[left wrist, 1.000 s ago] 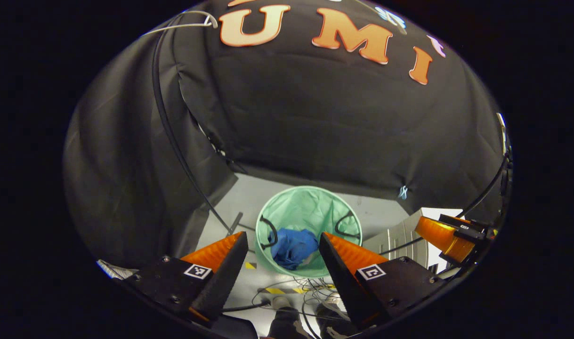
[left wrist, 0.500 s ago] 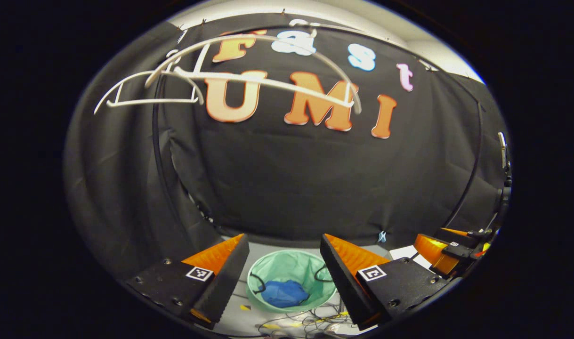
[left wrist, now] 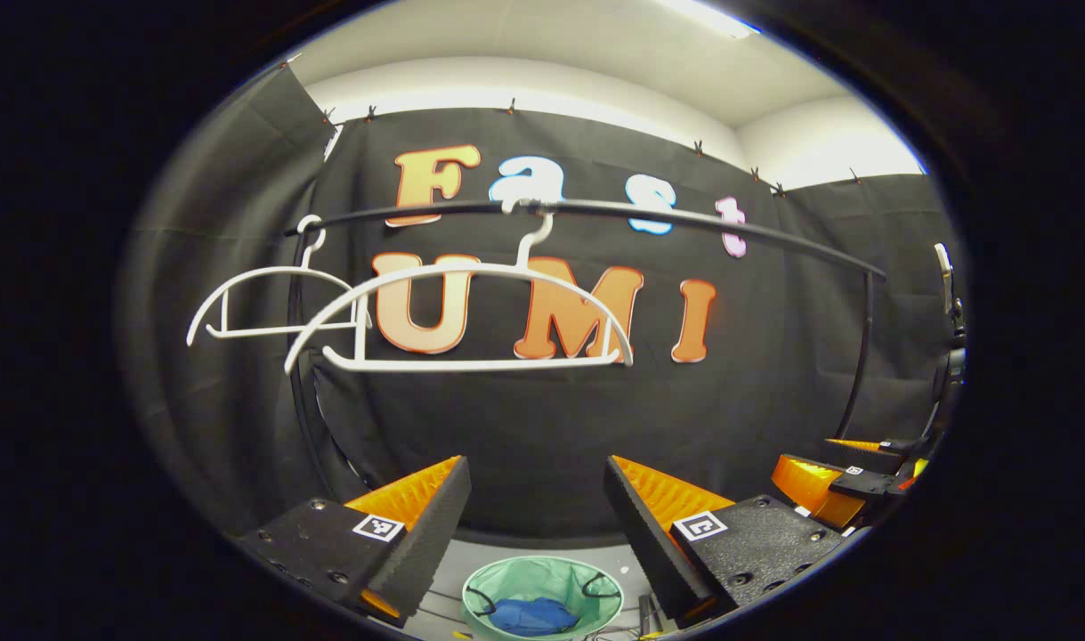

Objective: Grasp the clothes on the hanger with both hands and then place them into the laundry hamper below.

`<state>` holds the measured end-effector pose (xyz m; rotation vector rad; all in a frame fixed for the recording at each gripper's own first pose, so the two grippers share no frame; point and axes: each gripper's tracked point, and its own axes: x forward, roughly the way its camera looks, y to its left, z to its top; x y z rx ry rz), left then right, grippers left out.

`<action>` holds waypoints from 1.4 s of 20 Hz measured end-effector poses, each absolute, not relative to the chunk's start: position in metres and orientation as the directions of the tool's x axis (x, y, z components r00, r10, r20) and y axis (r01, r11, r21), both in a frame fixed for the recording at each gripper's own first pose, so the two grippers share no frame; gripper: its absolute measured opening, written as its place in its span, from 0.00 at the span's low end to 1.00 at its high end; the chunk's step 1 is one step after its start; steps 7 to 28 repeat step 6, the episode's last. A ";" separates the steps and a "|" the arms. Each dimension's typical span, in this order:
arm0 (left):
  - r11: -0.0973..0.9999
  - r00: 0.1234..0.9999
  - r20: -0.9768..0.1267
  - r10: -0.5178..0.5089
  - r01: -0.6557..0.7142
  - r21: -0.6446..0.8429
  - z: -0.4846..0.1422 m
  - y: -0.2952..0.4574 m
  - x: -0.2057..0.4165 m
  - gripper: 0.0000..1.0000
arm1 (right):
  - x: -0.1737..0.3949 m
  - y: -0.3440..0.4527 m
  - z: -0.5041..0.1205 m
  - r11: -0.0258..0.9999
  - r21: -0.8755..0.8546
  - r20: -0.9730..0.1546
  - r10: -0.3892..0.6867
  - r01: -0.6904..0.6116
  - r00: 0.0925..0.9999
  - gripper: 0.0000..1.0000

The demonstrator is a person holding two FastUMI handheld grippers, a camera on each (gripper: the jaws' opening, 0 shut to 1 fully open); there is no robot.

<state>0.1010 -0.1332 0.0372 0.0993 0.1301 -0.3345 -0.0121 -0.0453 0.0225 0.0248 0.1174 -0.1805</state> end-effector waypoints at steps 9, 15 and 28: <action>0.958 0.959 -0.051 -0.278 0.281 0.061 0.081 -0.117 0.116 0.92 | -0.003 -0.049 0.044 0.985 0.008 -0.055 -0.174 0.175 0.983 0.98; 0.958 0.959 -0.051 -0.278 0.281 0.061 0.081 -0.117 0.116 0.92 | -0.003 -0.049 0.044 0.985 0.008 -0.055 -0.174 0.175 0.983 0.98; 0.958 0.959 -0.051 -0.278 0.281 0.061 0.081 -0.117 0.116 0.92 | -0.003 -0.049 0.044 0.985 0.008 -0.055 -0.174 0.175 0.983 0.98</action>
